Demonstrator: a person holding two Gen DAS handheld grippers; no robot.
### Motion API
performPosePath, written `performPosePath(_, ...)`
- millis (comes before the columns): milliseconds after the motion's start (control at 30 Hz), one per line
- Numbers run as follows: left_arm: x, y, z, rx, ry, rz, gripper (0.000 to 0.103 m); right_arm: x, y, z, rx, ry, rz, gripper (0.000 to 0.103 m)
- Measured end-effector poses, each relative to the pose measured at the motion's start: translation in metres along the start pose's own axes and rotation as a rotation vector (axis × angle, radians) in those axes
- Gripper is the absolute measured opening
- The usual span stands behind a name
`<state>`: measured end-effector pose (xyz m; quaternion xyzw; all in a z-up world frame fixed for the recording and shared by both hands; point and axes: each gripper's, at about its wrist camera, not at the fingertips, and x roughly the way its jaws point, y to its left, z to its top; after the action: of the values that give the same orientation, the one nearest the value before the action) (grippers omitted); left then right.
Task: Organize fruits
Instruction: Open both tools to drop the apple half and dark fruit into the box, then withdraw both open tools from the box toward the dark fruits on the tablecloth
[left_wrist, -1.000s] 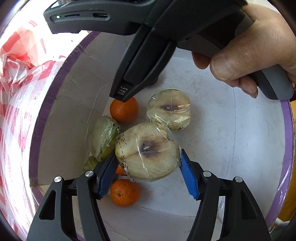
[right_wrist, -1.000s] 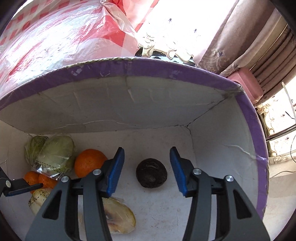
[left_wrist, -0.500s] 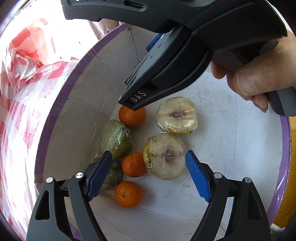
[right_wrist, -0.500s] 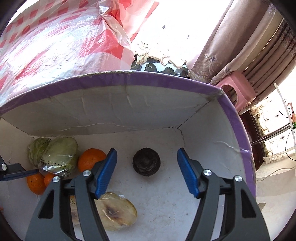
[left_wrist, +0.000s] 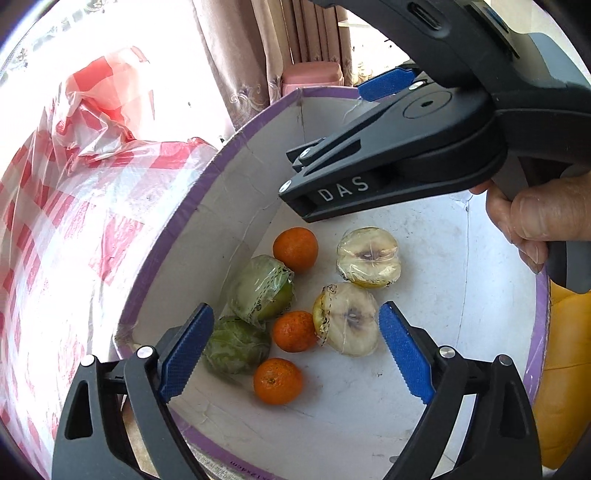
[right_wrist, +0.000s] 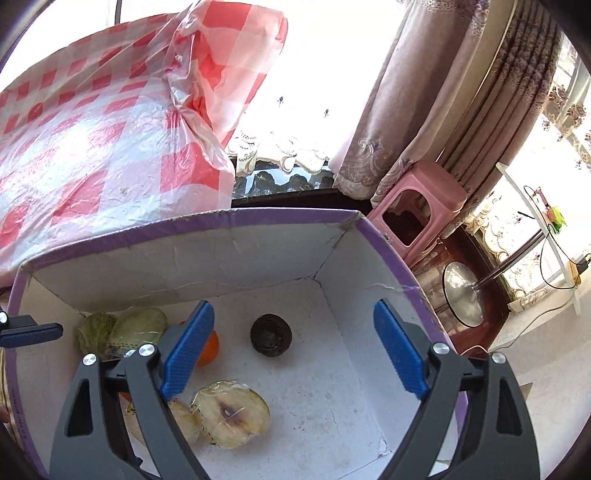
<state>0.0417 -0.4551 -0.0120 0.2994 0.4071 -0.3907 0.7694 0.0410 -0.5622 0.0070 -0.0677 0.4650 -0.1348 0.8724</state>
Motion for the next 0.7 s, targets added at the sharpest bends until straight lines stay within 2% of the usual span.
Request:
performPosePath(200, -0.024, 0.007, -0.011, -0.021, -0.043, 0.008, 0.088, -0.025, -0.002, 0.0, 0.056, -0.049, 0.005, 0.091)
performPosePath(367, -0.039, 0.02, -0.023, -0.066, -0.066, 0.014, 0.088, -0.042, 0.01, -0.003, 0.079, -0.078, 0.038, 0.092)
performPosePath(600, -0.058, 0.059, -0.047, -0.149, -0.104, 0.044, 0.088, -0.06, 0.036, -0.008, 0.093, -0.101, 0.089, 0.092)
performPosePath(700, -0.067, 0.077, -0.059, -0.198, -0.12, 0.059, 0.088, -0.065, 0.045, -0.009, 0.1, -0.105, 0.107, 0.096)
